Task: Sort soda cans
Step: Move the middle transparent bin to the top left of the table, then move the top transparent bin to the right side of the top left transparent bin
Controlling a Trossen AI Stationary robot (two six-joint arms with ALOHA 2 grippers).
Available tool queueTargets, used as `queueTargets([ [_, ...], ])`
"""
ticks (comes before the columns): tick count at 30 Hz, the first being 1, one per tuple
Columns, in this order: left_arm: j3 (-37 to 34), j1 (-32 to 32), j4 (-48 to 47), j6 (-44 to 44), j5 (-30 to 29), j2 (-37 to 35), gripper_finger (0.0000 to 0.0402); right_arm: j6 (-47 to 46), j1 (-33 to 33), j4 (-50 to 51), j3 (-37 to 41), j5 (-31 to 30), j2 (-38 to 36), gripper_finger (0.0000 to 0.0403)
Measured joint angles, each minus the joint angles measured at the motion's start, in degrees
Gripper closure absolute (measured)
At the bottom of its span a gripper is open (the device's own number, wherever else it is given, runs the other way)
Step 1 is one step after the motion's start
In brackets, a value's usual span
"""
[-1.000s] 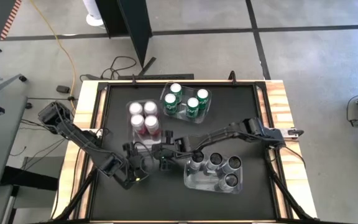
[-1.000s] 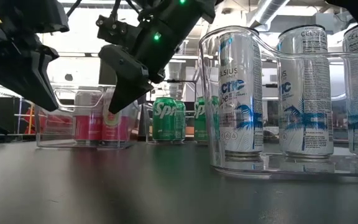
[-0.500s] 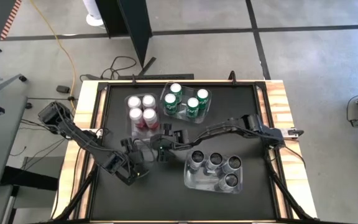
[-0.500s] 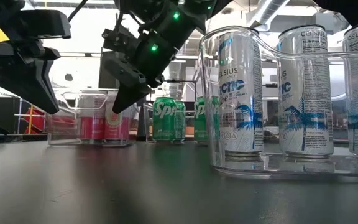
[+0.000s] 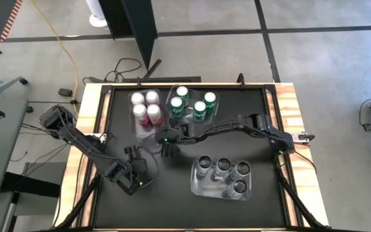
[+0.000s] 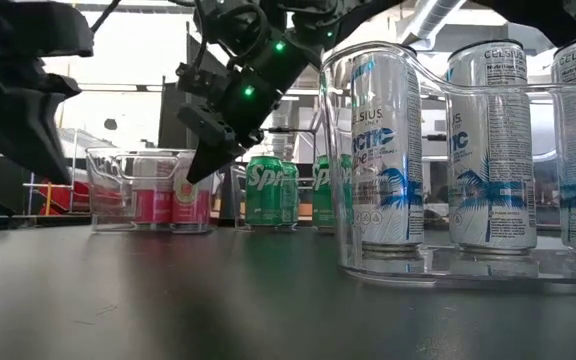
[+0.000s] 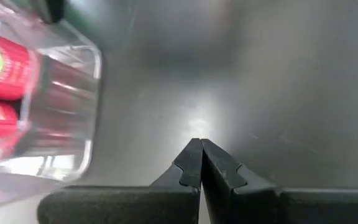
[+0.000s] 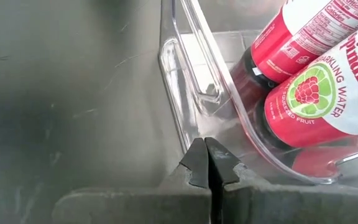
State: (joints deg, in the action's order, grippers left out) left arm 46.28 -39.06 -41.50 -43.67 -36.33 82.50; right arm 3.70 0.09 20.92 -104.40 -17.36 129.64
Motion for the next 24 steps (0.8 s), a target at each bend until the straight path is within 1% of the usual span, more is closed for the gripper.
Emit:
queueTargets([
  [5,0.0,-1.78,-0.15,-4.77,2.29,0.0,0.0401,2.13,-1.77,-1.24,0.0,1.02,0.0,0.0401],
  [8,-0.15,-1.8,0.17,-8.16,2.29,0.0,0.0401,2.86,-2.89,-1.8,0.0,0.98,0.02,0.0401],
  [12,-3.25,-1.35,4.84,-11.8,0.64,0.0,0.0401,3.45,-3.88,-1.25,0.0,0.99,0.02,0.0401],
  [15,-6.76,-0.48,9.17,-15.04,-0.06,0.0,0.0401,4.75,-4.12,-0.41,0.0,3.11,0.0,0.0395],
  [17,-8.93,0.3,11.12,-17.75,-1.7,0.0,0.0401,6.09,-3.9,0.4,-0.01,3.55,-0.01,0.0389],
  [21,-12.29,2.37,12.48,-23.46,-3.53,0.0,0.0401,8.23,-2.94,2.9,-0.01,3.9,-0.02,0.0372],
  [24,-13.44,3.54,12.87,-25.46,-4.73,0.0,0.0401,9.48,-1.92,4.58,0.0,3.97,-0.02,0.036],
])
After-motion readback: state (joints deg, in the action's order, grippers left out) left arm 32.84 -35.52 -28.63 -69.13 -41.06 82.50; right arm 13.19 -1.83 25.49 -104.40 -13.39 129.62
